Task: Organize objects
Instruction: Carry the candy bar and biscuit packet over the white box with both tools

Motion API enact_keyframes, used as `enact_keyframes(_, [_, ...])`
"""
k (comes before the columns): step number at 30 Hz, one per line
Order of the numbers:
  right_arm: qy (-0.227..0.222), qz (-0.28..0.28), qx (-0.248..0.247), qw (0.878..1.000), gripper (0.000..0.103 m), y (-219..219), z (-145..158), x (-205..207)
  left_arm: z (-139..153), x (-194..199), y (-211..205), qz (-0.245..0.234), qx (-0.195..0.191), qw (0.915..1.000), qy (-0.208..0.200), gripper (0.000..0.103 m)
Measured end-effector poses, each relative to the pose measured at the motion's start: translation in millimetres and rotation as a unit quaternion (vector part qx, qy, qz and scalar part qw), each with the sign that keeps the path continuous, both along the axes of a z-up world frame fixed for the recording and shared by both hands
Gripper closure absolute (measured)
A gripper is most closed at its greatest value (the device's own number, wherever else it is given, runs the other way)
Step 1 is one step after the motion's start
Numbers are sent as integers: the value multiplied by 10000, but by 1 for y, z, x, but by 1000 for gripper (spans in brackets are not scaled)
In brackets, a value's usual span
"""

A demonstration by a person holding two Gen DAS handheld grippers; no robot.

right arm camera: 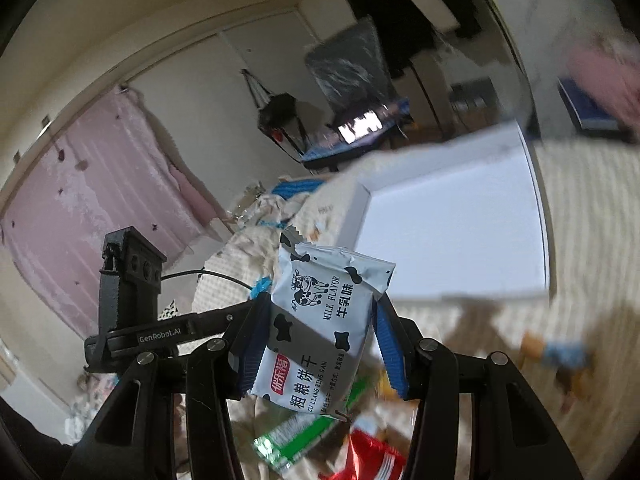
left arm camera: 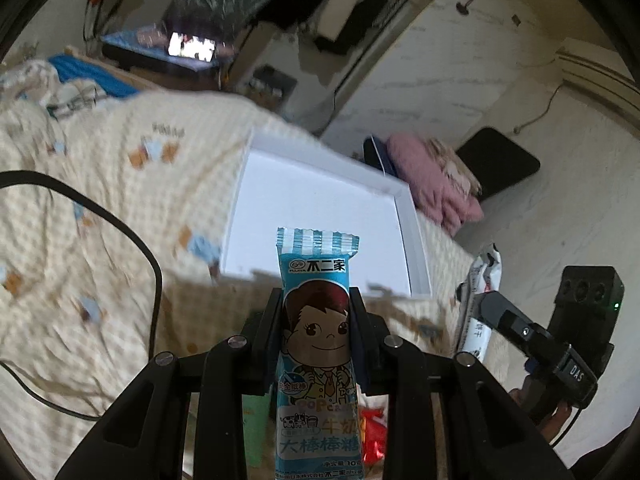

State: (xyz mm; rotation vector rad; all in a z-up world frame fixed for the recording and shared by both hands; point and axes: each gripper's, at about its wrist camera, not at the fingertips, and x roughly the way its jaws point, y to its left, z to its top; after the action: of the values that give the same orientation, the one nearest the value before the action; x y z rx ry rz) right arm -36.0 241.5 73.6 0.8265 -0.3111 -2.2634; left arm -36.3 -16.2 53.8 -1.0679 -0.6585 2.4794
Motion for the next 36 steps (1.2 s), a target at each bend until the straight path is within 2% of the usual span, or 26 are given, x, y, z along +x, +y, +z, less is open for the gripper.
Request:
enact_keyframes(5, [290, -20, 29, 9996, 51, 0, 31, -15, 27, -18, -8, 76, -192, 9996, 211, 71])
enact_keyframes(10, [577, -379, 160, 9975, 51, 17, 56, -41, 55, -52, 5, -14, -654, 9964, 542, 71])
enact_keyframes(13, [683, -528, 84, 9962, 51, 30, 65, -58, 56, -76, 18, -86, -783, 9944, 707, 71])
enact_keyframes(17, [774, -692, 167, 9945, 51, 37, 72, -80, 39, -114, 36, -104, -961, 9929, 699, 71])
enact_keyframes(20, [652, -744, 312, 9946, 51, 35, 59, -97, 15, -138, 47, -50, -1057, 9929, 540, 71])
enact_keyframes(24, [178, -762, 674, 9947, 51, 31, 16, -116, -17, -157, 55, -38, -1125, 9932, 309, 71])
enact_keyframes(27, [-91, -795, 1080, 9909, 51, 25, -15, -125, -29, -160, 58, -47, -1242, 9915, 373, 71])
enact_keyframes(31, [-495, -757, 1335, 9869, 51, 26, -40, -136, -40, -162, 62, -39, -1376, 9900, 316, 71])
enact_keyframes(36, [-526, -866, 1868, 9772, 51, 20, -53, -130, -52, -161, 67, 14, -1540, 9877, 276, 71])
